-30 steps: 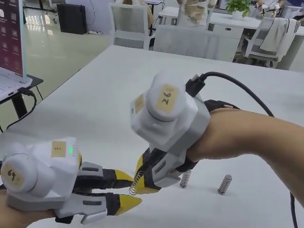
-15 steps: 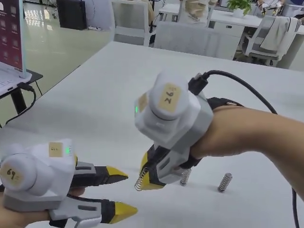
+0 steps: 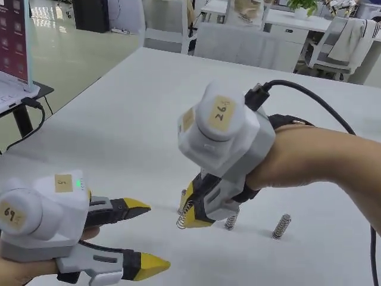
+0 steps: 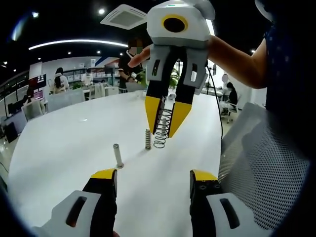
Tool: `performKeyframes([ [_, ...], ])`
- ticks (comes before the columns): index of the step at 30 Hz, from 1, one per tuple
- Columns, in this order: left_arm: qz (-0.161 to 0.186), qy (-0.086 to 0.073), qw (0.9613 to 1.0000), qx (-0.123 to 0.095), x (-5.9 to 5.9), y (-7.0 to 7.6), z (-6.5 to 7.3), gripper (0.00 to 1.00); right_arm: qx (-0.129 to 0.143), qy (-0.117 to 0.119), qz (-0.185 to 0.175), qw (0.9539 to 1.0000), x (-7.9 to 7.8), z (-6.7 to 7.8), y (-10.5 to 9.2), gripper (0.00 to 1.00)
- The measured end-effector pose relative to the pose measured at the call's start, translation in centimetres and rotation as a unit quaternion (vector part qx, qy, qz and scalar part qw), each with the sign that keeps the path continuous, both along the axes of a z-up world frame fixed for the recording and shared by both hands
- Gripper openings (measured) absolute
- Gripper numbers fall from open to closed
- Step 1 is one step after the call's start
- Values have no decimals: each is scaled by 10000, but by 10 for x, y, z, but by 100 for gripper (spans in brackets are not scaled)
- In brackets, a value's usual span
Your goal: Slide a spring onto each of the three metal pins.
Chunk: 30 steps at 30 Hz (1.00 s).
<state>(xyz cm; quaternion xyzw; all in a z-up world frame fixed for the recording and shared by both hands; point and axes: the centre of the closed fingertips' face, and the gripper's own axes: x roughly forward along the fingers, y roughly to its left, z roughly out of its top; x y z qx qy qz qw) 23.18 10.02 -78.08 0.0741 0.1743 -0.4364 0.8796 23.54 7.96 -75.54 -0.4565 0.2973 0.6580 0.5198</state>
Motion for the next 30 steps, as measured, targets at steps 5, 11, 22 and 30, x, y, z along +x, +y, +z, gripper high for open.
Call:
performKeyframes([
  [5,46,-13,10000,-38,1,1,1,58,-10,-57,-89,9999,10,3,-3,9],
  [11,67,-19,10000,-55,0,1,1,59,-64,-188,-160,9997,24,6,-5,9],
  [22,84,6,9999,-122,0,-1,0,61,-156,-451,-291,9984,55,7,-3,9],
  [30,76,59,9999,-137,-1,-1,-3,62,-265,-468,-286,9981,68,1,3,9],
])
